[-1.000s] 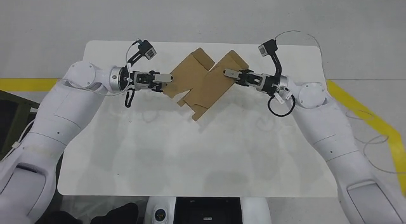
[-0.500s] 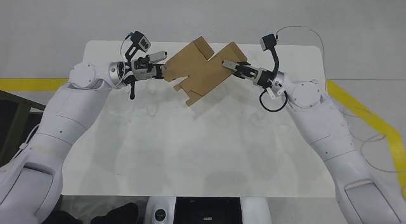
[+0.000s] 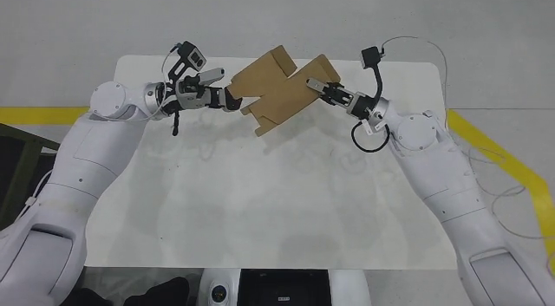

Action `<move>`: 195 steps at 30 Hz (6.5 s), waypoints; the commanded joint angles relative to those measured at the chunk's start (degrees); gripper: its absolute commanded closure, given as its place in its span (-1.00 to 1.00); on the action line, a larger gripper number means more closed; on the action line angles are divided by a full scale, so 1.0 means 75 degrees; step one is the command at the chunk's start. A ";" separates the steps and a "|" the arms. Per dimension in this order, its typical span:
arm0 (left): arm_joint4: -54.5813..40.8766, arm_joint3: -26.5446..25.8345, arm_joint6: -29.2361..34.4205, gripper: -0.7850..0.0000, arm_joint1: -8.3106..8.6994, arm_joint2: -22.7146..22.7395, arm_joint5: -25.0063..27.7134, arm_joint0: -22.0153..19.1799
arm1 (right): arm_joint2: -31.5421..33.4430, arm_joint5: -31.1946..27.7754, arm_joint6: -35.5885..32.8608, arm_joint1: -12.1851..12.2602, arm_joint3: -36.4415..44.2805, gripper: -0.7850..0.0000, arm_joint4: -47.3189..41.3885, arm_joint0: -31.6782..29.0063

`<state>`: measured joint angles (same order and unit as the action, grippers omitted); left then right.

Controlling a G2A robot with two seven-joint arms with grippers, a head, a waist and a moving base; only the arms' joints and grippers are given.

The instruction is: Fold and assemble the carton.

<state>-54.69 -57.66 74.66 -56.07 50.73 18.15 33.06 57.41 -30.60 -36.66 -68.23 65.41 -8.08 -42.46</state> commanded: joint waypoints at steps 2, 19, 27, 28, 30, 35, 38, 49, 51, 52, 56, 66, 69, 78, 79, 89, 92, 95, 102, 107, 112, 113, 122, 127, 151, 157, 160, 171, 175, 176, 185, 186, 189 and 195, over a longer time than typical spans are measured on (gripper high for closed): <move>0.0055 -0.0060 -0.0037 -1.00 0.0007 0.0153 -0.0015 0.0015 | 0.0001 0.0031 -0.0031 -0.0012 -0.0007 1.00 0.0039 0.0003; 0.0859 0.0104 -0.0736 -1.00 -0.0127 0.0381 -0.0030 0.0132 | -0.0102 -0.0063 -0.0163 -0.0150 -0.0101 1.00 0.0010 0.0125; 0.0890 0.0280 -0.0729 0.09 -0.0222 0.0456 -0.0094 0.0113 | -0.0080 -0.0081 -0.0199 -0.0188 -0.0100 1.00 0.0004 0.0119; 0.0900 0.0294 -0.0722 0.11 -0.0233 0.0466 -0.0092 0.0113 | -0.0076 -0.0082 -0.0202 -0.0192 -0.0104 1.00 0.0006 0.0120; 0.0956 0.0333 -0.0710 0.08 -0.0250 0.0483 -0.0097 0.0109 | -0.0069 -0.0095 -0.0204 -0.0200 -0.0111 1.00 0.0026 0.0122; 0.1526 0.0386 -0.0742 0.04 -0.0265 0.0483 0.0085 0.0074 | -0.0051 -0.0091 -0.0220 -0.0220 -0.0133 1.00 0.0029 0.0121; 0.1813 0.0338 -0.0771 0.11 -0.0271 0.0494 0.0225 0.0088 | -0.0047 -0.0087 -0.0229 -0.0233 -0.0150 1.00 0.0052 0.0123; 0.2865 0.0111 -0.0999 0.40 -0.0259 0.0562 0.0465 0.0171 | -0.0005 -0.0152 -0.0279 -0.0274 -0.0257 1.00 0.0058 0.0128; 0.2946 0.0082 -0.1026 0.43 -0.0258 0.0592 0.0477 0.0193 | 0.0009 -0.0138 -0.0294 -0.0276 -0.0249 1.00 0.0077 0.0122; 0.2988 0.0069 -0.1028 0.47 -0.0257 0.0608 0.0479 0.0198 | 0.0019 -0.0130 -0.0287 -0.0277 -0.0247 1.00 0.0086 0.0117; 0.3125 0.0029 -0.1000 0.69 -0.0251 0.0665 0.0467 0.0230 | 0.0041 -0.0122 -0.0293 -0.0286 -0.0230 1.00 0.0109 0.0099; 0.3179 -0.0023 -0.0940 1.00 -0.0261 0.0809 0.0347 0.0280 | 0.0055 -0.0070 -0.0470 -0.0317 -0.0282 -1.00 0.0011 0.0086; 0.3067 -0.0098 -0.0857 1.00 -0.0254 0.0921 0.0376 0.0269 | 0.0121 -0.0125 -0.0625 -0.0303 -0.0386 -1.00 -0.0070 0.0071; 0.3740 -0.0376 -0.0656 1.00 -0.0160 0.1198 0.0983 0.0238 | 0.0886 -0.0394 -0.1414 -0.0012 -0.0001 -1.00 0.0071 -0.0241; 0.3837 -0.0391 -0.0609 1.00 -0.0151 0.1202 0.1041 0.0244 | 0.0971 -0.0486 -0.1537 0.0020 0.0177 -1.00 -0.0009 -0.0308; 0.4259 -0.0528 0.0039 1.00 -0.0167 0.0994 0.1432 0.0275 | 0.0590 -0.0890 -0.3146 0.0031 0.0995 -1.00 -0.1037 -0.0396; 0.4254 -0.0699 0.0134 1.00 -0.0169 0.0906 0.1396 0.0317 | 0.0345 -0.1020 -0.3317 -0.0025 0.0818 -0.98 -0.1184 -0.0262; 0.4236 -0.1034 0.0221 1.00 -0.0136 0.0792 0.1309 0.0403 | 0.0084 -0.1125 -0.3404 -0.0096 0.0626 -0.80 -0.1281 -0.0101; 0.4031 -0.1503 0.0376 1.00 0.0031 0.0661 0.1155 0.0554 | -0.0363 -0.1305 -0.3400 -0.0259 0.0115 -0.61 -0.1404 0.0327; 0.3689 -0.1569 0.0429 1.00 0.0141 0.0629 0.1102 0.0595 | -0.0541 -0.1233 -0.3351 -0.0322 -0.0230 -0.58 -0.1207 0.0540; 0.3577 -0.1600 0.0436 1.00 0.0238 0.0558 0.1095 0.0621 | -0.0690 -0.1144 -0.3320 -0.0379 -0.0410 -0.56 -0.1236 0.0615; 0.3553 -0.1585 0.0429 1.00 0.0252 0.0541 0.1102 0.0620 | -0.0725 -0.1149 -0.3316 -0.0395 -0.0434 -0.55 -0.1252 0.0633; 0.3379 -0.1567 0.0384 1.00 0.0324 0.0300 0.1147 0.0532 | -0.1103 -0.1319 -0.3508 -0.0590 -0.0819 -0.34 -0.1880 0.0795; 0.3342 -0.1561 0.0342 1.00 0.0366 0.0185 0.1190 0.0483 | -0.1111 -0.1335 -0.3405 -0.0640 -0.1152 -0.35 -0.1947 0.0906; 0.3111 -0.1676 0.0238 1.00 0.0605 -0.0241 0.1293 0.0369 | -0.1305 -0.1069 -0.3869 -0.0738 -0.1405 0.29 -0.2711 0.1062; 0.3073 -0.1660 0.0220 1.00 0.0651 -0.0339 0.1311 0.0328 | -0.1453 -0.0918 -0.4019 -0.0714 -0.1199 0.36 -0.2732 0.1070; 0.3026 -0.1650 0.0220 1.00 0.0669 -0.0376 0.1311 0.0311 | -0.1556 -0.0894 -0.4043 -0.0731 -0.1191 0.37 -0.2695 0.1118; 0.2949 -0.1716 0.0218 1.00 0.0730 -0.0554 0.1313 0.0231 | -0.1852 -0.0919 -0.4018 -0.0806 -0.1350 0.56 -0.2705 0.1292; 0.2924 -0.1740 0.0208 1.00 0.0753 -0.0615 0.1324 0.0208 | -0.1928 -0.0925 -0.4013 -0.0825 -0.1393 0.91 -0.2753 0.1337; 0.2922 -0.1741 0.0204 1.00 0.0759 -0.0628 0.1327 0.0201 | -0.1942 -0.0929 -0.4008 -0.0827 -0.1404 1.00 -0.2761 0.1346; 0.2491 -0.1778 0.0160 -1.00 0.0814 -0.0650 0.1371 0.0205 | -0.2022 -0.0971 -0.3967 -0.0814 -0.1481 1.00 -0.2838 0.1394; 0.2348 -0.1775 0.0202 -1.00 0.0821 -0.0626 0.1329 0.0209 | -0.2022 -0.0981 -0.3957 -0.0811 -0.1497 1.00 -0.2842 0.1403; 0.2022 -0.1787 0.0289 -1.00 0.0840 -0.0540 0.1242 0.0212 | -0.2034 -0.1015 -0.3923 -0.0805 -0.1522 1.00 -0.2832 0.1419; 0.1487 -0.2165 0.0493 -1.00 0.0899 -0.0297 0.1039 0.0318 | -0.2049 -0.1131 -0.3806 -0.0810 -0.1626 1.00 -0.2751 0.1444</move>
<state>-42.86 -73.09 77.96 -49.46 48.06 26.37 35.21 42.04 -38.90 -65.38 -74.28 53.40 -28.89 -31.68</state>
